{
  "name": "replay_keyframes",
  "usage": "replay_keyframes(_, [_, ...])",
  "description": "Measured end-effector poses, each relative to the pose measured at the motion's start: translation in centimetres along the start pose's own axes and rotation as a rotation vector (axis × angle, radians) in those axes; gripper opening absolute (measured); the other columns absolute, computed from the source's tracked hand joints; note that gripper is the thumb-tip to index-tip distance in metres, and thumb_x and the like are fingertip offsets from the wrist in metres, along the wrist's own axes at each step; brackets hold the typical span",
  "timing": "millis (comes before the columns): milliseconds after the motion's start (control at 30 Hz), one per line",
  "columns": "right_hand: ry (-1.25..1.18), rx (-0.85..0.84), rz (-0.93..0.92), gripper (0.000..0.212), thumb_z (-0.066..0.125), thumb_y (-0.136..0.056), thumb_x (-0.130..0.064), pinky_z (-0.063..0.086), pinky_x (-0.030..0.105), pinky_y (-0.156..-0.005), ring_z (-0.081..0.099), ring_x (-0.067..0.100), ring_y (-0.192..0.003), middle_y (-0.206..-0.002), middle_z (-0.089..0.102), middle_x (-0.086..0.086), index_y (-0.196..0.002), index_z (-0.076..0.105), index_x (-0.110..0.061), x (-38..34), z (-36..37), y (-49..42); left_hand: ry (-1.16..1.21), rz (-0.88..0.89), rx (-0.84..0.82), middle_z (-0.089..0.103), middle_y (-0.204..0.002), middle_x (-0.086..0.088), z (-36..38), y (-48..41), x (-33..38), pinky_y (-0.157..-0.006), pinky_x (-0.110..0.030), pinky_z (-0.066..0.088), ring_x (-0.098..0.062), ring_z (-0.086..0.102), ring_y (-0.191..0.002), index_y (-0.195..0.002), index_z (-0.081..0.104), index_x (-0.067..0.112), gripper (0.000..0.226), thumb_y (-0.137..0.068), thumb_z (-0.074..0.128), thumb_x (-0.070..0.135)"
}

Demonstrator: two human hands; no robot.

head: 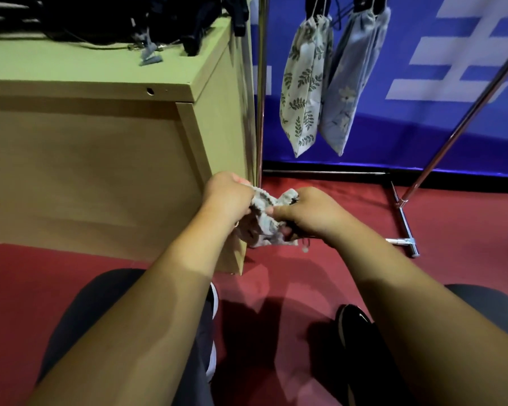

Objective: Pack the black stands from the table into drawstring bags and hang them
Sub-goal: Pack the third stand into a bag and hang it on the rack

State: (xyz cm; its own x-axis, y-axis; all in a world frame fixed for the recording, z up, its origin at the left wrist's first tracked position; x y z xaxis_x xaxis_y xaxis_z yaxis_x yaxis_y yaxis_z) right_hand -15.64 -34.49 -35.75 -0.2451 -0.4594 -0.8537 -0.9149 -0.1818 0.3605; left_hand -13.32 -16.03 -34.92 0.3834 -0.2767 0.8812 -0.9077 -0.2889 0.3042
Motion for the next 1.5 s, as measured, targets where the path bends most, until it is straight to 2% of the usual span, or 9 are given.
replay_keyframes(133, [0.075,0.136,0.066,0.045,0.063,-0.101,-0.037,0.048,0.025,-0.040,0.073,0.031,-0.050,-0.059,0.072,0.014,-0.077,0.069,0.001,-0.5,-0.1,1.6,-0.040,0.037,0.048,0.075,-0.089,-0.011,-2.5,0.1,-1.0,-0.081,-0.048,0.066,-0.033,0.076,-0.085,-0.083,0.070,0.017,0.015,-0.073,0.060,0.011])
replay_keyframes(233, [0.128,0.169,0.054,0.064,0.052,-0.104,-0.046,0.040,0.019,-0.036,0.067,0.024,-0.042,-0.056,0.071,0.013,-0.067,0.072,0.002,-1.9,0.6,2.6,-0.124,0.121,0.091,0.071,-0.080,-0.003,-4.8,1.9,-0.2,-0.066,-0.028,0.053,-0.024,0.067,-0.073,-0.087,0.070,0.016,0.003,-0.087,0.072,0.015])
replay_keyframes(400, [-0.017,0.087,0.061,0.081,0.056,-0.097,-0.073,0.054,0.032,-0.052,0.073,0.039,-0.058,-0.060,0.071,0.021,-0.065,0.075,-0.001,-3.4,3.8,3.3,-0.229,0.293,0.223,0.062,-0.070,0.004,-9.1,4.0,0.7,-0.054,-0.032,0.036,-0.017,0.053,-0.065,-0.084,0.068,0.015,0.017,-0.096,0.073,0.026])
replay_keyframes(500, [0.081,0.161,0.013,0.075,0.063,-0.087,-0.080,0.055,0.032,-0.059,0.074,0.027,-0.064,-0.066,0.075,0.008,-0.073,0.075,-0.008,-4.9,4.2,3.5,-0.179,0.320,0.302,0.059,-0.067,0.002,-11.5,4.4,0.5,-0.054,-0.029,0.036,-0.017,0.049,-0.061,-0.079,0.064,0.016,0.025,-0.097,0.072,0.031])
replay_keyframes(700, [0.167,0.495,-0.373,0.025,0.068,-0.096,-0.035,0.040,0.032,-0.066,0.061,0.013,-0.074,-0.077,0.066,-0.004,-0.079,0.060,-0.019,-14.0,3.1,5.9,-0.013,0.275,0.321,0.045,-0.061,-0.006,-15.1,3.0,0.4,-0.058,-0.035,0.031,-0.021,0.040,-0.061,-0.074,0.056,0.005,0.044,-0.097,0.071,0.040])
replay_keyframes(767, [0.167,0.526,-0.513,0.021,0.068,-0.098,-0.033,0.046,0.033,-0.071,0.062,0.014,-0.081,-0.086,0.066,-0.002,-0.082,0.061,-0.022,-18.0,3.0,6.5,0.039,0.282,0.314,0.054,-0.069,-0.019,-15.4,2.7,0.7,-0.060,-0.035,0.033,-0.020,0.045,-0.062,-0.078,0.059,0.001,0.050,-0.098,0.068,0.047])
replay_keyframes(933, [0.320,0.632,-0.728,0.009,0.065,-0.099,-0.024,0.046,0.023,-0.089,0.060,0.012,-0.103,-0.107,0.062,-0.005,-0.099,0.073,-0.027,-27.2,2.7,5.8,0.145,0.279,0.254,0.072,-0.075,-0.011,-15.4,2.0,1.2,-0.061,-0.032,0.041,-0.022,0.063,-0.069,-0.084,0.070,0.010,0.037,-0.101,0.067,0.042])
replay_keyframes(1133, [0.586,0.589,-0.581,0.040,0.052,-0.102,-0.008,0.056,0.042,-0.095,0.063,0.030,-0.118,-0.134,0.065,0.010,-0.139,0.066,-0.014,-30.6,2.6,0.1,0.161,0.298,0.242,0.066,-0.070,-0.015,-15.7,1.5,1.5,-0.057,-0.032,0.036,-0.014,0.052,-0.059,-0.080,0.068,0.007,0.040,-0.102,0.066,0.040])
replay_keyframes(1500, [0.840,0.565,-0.430,0.054,0.053,-0.095,-0.007,0.055,0.035,-0.069,0.066,0.031,-0.097,-0.132,0.069,0.005,-0.138,0.067,-0.037,-32.5,2.2,-3.7,0.214,0.344,0.183,0.062,-0.067,-0.016,-14.9,0.3,2.4,-0.057,-0.031,0.038,-0.015,0.053,-0.058,-0.077,0.062,0.006,0.044,-0.103,0.063,0.042])
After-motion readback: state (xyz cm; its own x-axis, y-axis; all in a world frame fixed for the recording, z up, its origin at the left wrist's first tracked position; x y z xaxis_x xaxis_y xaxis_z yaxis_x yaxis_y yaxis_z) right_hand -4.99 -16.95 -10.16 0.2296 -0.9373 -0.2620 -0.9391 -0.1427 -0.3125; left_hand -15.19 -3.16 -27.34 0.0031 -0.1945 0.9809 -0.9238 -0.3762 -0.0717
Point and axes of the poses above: each hand's wrist, its own y-axis away from the middle knuckle, its own z-axis out of the palm, x = y × z, the point moved 9 cm from there along -y, towards the middle knuckle
